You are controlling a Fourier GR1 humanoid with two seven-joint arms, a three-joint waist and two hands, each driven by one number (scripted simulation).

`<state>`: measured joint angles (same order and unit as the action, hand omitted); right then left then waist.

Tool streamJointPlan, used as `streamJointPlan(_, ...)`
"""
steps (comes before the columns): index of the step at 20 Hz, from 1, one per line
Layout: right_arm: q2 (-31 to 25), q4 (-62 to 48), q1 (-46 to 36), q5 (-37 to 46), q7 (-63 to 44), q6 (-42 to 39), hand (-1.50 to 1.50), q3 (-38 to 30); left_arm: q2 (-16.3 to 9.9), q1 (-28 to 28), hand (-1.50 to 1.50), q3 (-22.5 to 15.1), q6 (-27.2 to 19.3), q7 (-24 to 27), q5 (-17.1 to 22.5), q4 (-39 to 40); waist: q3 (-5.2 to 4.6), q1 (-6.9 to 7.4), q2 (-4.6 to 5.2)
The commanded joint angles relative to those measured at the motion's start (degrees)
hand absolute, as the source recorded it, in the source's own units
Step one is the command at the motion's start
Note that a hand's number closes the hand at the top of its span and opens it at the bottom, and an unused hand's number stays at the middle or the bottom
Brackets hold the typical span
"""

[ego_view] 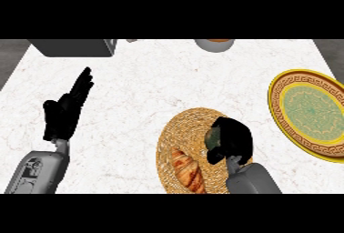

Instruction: Pick the squash from the placemat and place it in the plate

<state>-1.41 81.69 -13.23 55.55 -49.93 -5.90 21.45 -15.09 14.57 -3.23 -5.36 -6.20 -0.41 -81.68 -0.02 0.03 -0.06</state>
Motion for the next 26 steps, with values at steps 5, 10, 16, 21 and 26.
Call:
streamJointPlan(5, 1.37, -3.84, -4.11, 3.74, 2.75, 2.97, 1.50, -2.44, 2.47, 2.35, 0.00, 1.89, 0.78, -0.04, -2.49, 2.05, 0.02, 0.00, 0.07)
streamJointPlan(10, -22.01, 4.99, 4.81, -7.01, 24.43, -1.35, 1.50, -12.59, 0.86, -1.69, 0.00, 3.54, 0.50, 0.52, -0.92, 0.27, 0.19, -3.19, -0.08)
streamJointPlan(16, -36.07, 1.18, 5.63, -13.26, 42.66, -0.21, 1.50, -22.75, 0.10, -2.01, 0.00, 4.60, 0.25, 0.00, -0.58, -0.51, 0.75, -5.22, -0.24)
streamJointPlan(21, -42.65, -0.91, 4.82, -24.26, 60.82, 2.08, 1.50, -34.22, 0.39, -3.40, 0.00, 4.98, 0.06, 1.09, -0.35, -0.30, 0.79, -5.28, -0.49)
streamJointPlan(26, -47.40, -7.77, 4.82, -34.87, 80.79, -1.32, 1.50, -42.67, 1.19, -2.65, 0.00, 3.68, 0.04, 0.58, -0.92, -0.99, 0.78, -3.84, -0.08)
